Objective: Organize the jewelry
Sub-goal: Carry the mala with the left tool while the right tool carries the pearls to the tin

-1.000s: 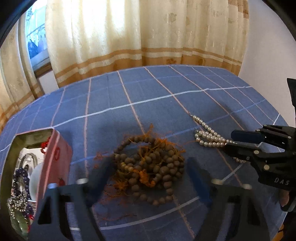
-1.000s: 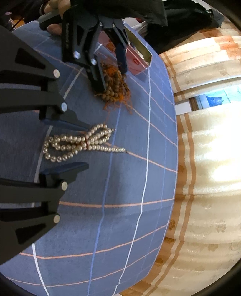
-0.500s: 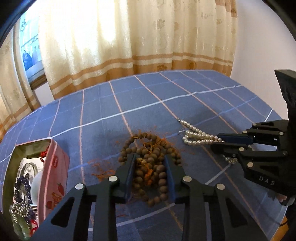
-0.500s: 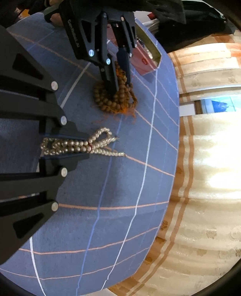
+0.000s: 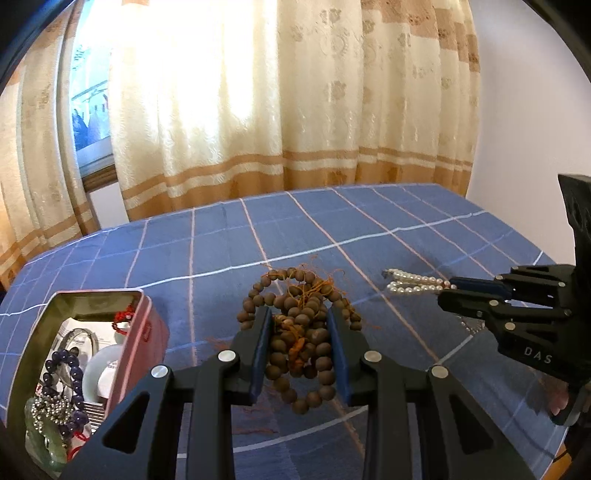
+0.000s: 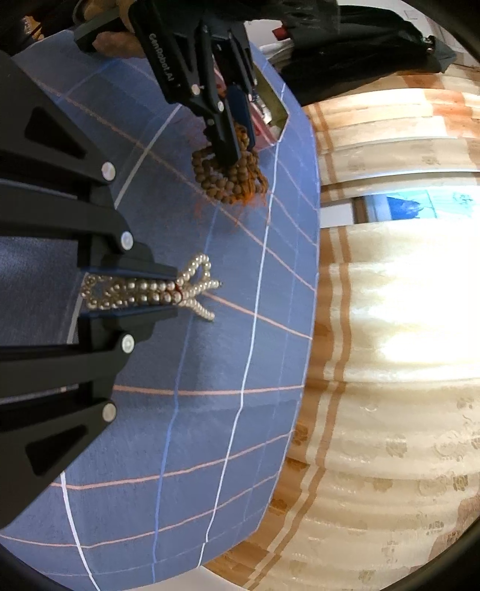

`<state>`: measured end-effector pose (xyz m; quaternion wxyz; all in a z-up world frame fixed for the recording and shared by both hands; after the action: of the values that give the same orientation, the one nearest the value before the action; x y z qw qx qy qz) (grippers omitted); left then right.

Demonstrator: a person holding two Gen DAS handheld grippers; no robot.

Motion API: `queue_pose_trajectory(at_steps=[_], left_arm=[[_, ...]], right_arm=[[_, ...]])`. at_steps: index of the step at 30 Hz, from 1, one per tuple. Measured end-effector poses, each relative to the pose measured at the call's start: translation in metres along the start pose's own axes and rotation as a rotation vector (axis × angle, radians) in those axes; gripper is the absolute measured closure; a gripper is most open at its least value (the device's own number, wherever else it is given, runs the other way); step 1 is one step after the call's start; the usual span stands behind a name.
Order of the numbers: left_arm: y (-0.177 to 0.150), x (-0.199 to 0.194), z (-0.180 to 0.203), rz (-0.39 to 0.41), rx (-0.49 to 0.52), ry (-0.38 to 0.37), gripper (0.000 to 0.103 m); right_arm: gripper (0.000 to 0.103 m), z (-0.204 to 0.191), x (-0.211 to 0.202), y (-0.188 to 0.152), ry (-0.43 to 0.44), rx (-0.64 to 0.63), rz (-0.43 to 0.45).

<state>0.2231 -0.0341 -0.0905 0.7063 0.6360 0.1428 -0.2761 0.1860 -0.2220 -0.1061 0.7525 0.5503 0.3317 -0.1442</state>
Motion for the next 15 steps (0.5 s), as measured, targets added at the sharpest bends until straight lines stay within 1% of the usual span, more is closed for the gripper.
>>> queue_pose_trajectory(at_steps=[15], left_arm=[[0.006, -0.010, -0.008, 0.074, -0.033, 0.024, 0.072]], right_arm=[[0.087, 0.001, -0.012, 0.008, -0.017, 0.003, 0.080]])
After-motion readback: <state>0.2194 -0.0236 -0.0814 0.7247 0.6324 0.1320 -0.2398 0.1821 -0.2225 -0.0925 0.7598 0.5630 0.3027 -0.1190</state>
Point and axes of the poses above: each gripper's, at about its wrist camera, not at the fingertips, and x roughly the way its jaws point, z to its right, y to its top, the point moved 6 cm from there along x, roughly the way its jaws point, and after that the axes turned 11 degrees about -x, right-handed, at the moved point
